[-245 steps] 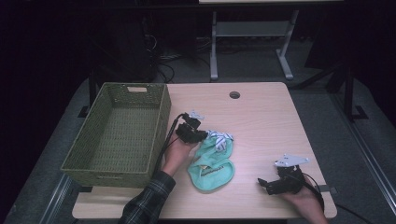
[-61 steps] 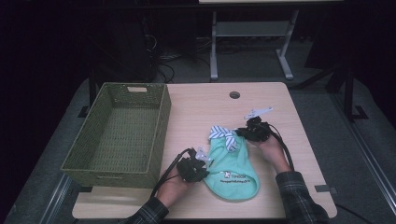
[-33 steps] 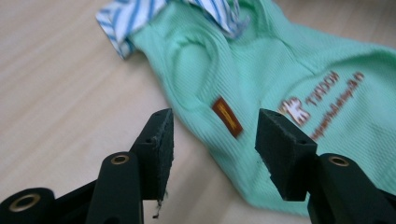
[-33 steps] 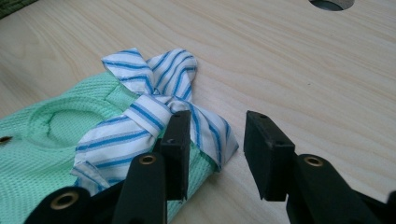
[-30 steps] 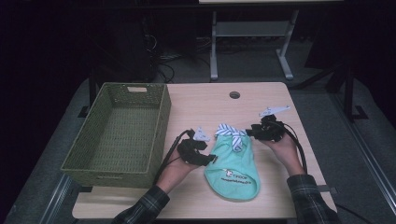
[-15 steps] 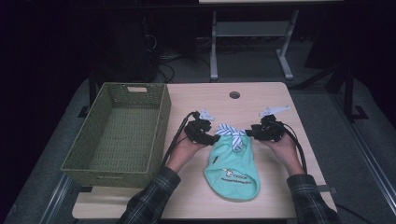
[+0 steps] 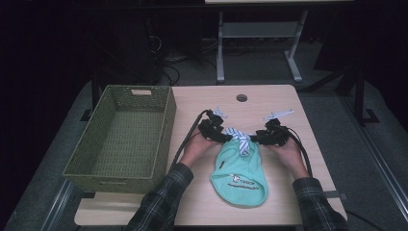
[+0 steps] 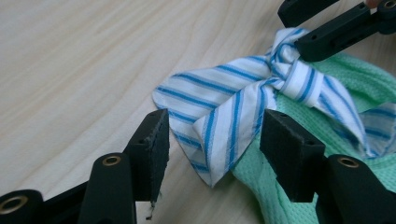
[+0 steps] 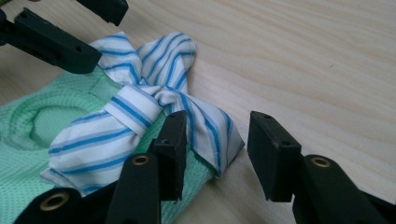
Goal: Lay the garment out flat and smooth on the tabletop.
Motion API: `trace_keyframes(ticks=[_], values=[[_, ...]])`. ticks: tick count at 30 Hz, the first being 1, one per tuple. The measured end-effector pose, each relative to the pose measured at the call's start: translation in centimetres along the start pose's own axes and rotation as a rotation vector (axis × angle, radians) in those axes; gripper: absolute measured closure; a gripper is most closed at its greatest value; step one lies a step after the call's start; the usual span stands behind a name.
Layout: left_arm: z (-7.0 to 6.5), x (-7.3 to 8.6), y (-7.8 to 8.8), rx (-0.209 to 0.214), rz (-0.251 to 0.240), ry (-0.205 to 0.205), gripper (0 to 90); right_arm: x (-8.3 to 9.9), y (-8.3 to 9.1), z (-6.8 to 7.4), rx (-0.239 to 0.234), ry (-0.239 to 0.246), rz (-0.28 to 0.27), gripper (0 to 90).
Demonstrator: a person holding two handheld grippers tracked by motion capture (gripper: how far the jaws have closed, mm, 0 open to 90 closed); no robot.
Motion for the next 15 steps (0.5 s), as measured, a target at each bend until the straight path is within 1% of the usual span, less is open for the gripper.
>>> trace_keyframes(ticks=[2, 3, 5, 6, 7, 8, 10, 11, 13, 15], values=[[0.0, 0.2, -0.4, 0.006, 0.017, -0.019, 43.2, 0.1, -0.2, -0.1, -0.004, -0.012, 0.011, 57.9], [0.1, 0.3, -0.5, 0.006, 0.023, -0.029, 44.5, 0.2, -0.2, -0.2, -0.005, -0.011, 0.015, 58.2], [0.1, 0.4, -0.8, 0.013, 0.033, -0.025, 47.8, 0.3, -0.4, -0.3, -0.012, -0.015, 0.024, 59.4], [0.1, 0.5, -0.9, 0.016, 0.03, -0.018, 49.3, 0.4, -0.5, -0.4, -0.012, -0.009, 0.031, 60.2], [0.1, 0.6, -1.0, 0.018, 0.036, -0.022, 51.3, 0.5, -0.6, -0.4, -0.017, -0.011, 0.034, 60.9], [0.2, 0.6, -1.1, 0.019, 0.046, -0.039, 53.1, 0.5, -0.6, -0.4, -0.02, -0.014, 0.036, 62.0], [0.2, 0.7, -1.1, 0.024, 0.047, -0.045, 56.3, 0.6, -0.7, -0.4, -0.026, -0.014, 0.039, 65.2], [0.2, 0.7, -1.2, 0.026, 0.04, -0.037, 57.5, 0.6, -0.7, -0.4, -0.029, -0.014, 0.039, 67.0], [0.2, 0.7, -1.2, 0.033, 0.037, -0.04, 60.4, 0.6, -0.7, -0.3, -0.03, -0.006, 0.044, 71.6], [0.2, 0.7, -1.2, 0.042, 0.036, -0.04, 65.8, 0.6, -0.8, -0.3, -0.034, -0.006, 0.049, 75.4]])
Point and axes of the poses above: each handheld gripper's, and its own axes: y roughly backward along the jaws, x roughly out of its underside, z roughly to its left, the point moved 2 cm from there along -y, roughly forward along the jaws, and after that the axes turned 13 degrees about -x, right-handed, at the moved point
